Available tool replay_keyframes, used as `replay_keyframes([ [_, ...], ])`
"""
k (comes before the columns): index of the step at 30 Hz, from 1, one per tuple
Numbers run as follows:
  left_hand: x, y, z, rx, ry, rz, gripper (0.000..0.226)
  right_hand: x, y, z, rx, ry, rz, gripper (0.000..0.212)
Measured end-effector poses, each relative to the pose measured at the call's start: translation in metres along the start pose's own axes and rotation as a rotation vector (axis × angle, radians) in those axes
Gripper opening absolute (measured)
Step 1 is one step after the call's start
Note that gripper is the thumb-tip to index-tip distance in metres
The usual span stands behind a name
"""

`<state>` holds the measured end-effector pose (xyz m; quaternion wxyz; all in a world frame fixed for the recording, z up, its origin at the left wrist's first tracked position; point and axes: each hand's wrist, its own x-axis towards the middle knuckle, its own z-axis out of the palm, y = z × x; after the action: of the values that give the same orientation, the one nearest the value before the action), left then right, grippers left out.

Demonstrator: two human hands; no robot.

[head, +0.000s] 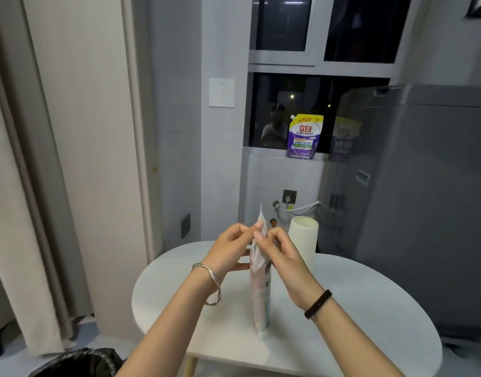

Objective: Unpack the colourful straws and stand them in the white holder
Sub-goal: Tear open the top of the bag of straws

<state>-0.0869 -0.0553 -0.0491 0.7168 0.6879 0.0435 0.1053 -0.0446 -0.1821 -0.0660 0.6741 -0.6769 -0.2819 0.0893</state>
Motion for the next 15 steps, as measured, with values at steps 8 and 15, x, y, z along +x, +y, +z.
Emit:
replay_keyframes([
  [8,-0.004,-0.007,0.001,0.073,0.014,0.086,0.033,-0.009,-0.002,-0.001,0.033,-0.005,-0.014,0.044],
  [15,-0.002,-0.013,0.009,0.21,0.063,0.261,0.029,-0.007,-0.001,-0.003,0.042,0.029,-0.016,0.022],
])
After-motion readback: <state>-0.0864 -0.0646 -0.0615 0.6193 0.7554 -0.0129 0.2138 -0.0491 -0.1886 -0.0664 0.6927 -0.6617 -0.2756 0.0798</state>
